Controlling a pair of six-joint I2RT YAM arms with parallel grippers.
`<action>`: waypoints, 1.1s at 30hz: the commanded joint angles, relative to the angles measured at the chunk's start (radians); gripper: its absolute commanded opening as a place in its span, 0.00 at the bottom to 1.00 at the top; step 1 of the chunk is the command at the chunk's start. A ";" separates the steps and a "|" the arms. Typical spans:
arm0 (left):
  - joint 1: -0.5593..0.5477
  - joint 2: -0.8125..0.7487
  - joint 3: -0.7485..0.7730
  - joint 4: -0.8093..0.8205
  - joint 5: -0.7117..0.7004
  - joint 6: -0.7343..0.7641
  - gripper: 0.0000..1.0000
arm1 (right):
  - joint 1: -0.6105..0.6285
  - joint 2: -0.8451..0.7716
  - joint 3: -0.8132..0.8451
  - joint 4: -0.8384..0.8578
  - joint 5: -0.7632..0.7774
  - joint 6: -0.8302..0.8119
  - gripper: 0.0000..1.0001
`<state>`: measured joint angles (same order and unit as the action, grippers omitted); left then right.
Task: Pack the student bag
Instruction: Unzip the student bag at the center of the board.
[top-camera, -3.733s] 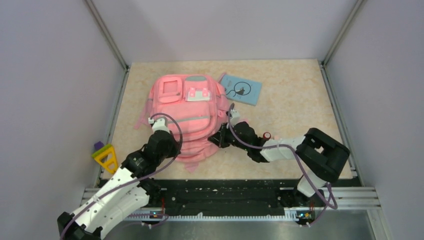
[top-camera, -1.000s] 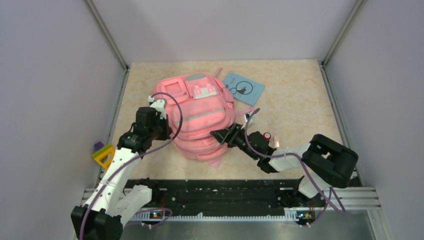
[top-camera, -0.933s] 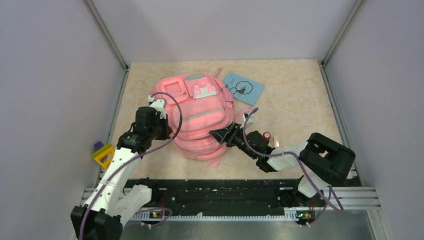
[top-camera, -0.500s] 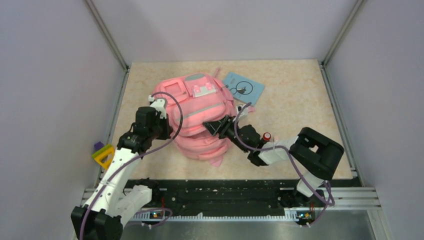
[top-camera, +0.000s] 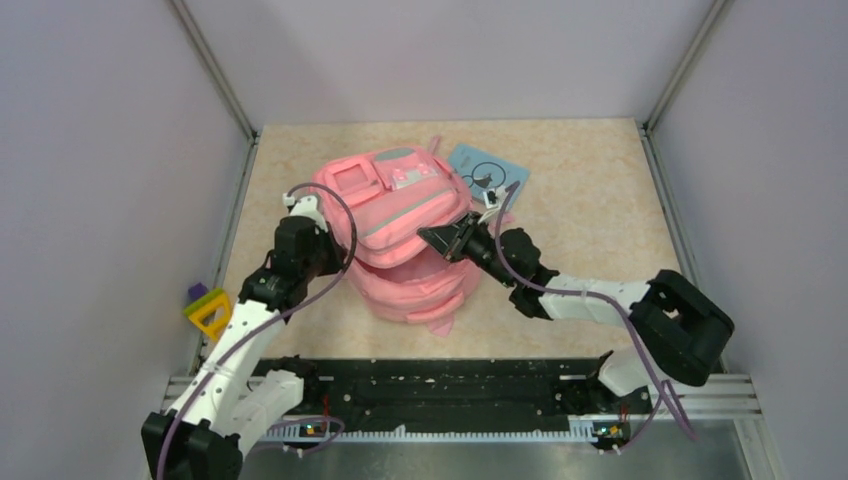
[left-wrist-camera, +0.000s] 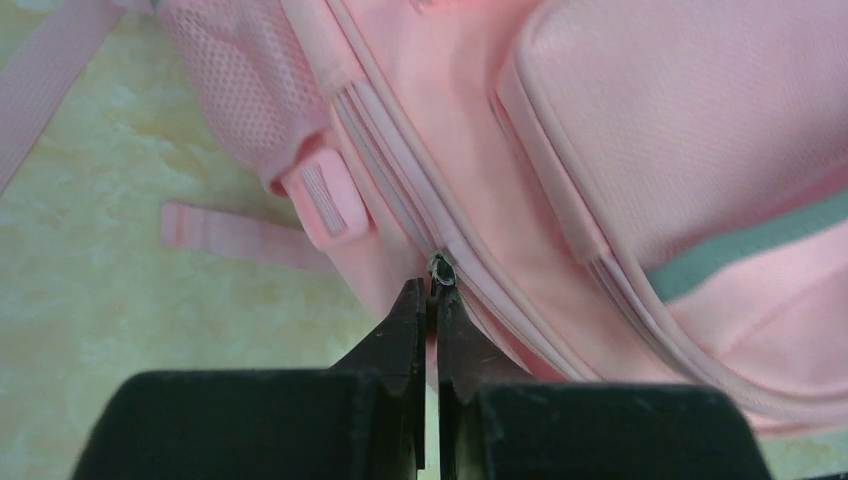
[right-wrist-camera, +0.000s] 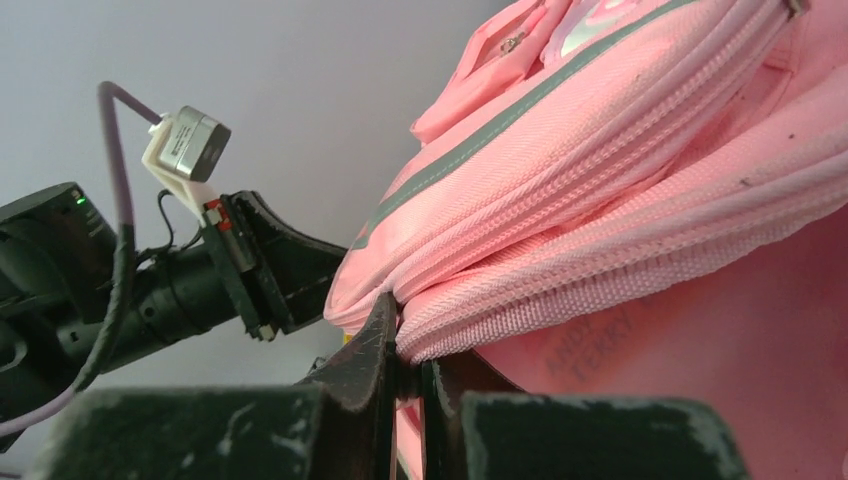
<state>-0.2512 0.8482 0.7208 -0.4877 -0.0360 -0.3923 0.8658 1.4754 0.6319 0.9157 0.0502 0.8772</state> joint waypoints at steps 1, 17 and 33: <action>0.042 0.060 0.013 0.217 -0.227 0.014 0.00 | -0.074 -0.149 0.062 -0.120 -0.105 -0.090 0.00; 0.067 0.253 0.117 0.354 -0.504 0.228 0.00 | -0.095 -0.128 0.100 -0.181 -0.363 -0.042 0.00; -0.291 0.057 0.252 0.066 -0.260 0.276 0.74 | -0.094 -0.072 0.228 -0.324 -0.317 -0.108 0.00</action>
<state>-0.3798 0.9199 0.9295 -0.4145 -0.3225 -0.1963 0.7757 1.3991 0.7467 0.5850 -0.2386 0.8246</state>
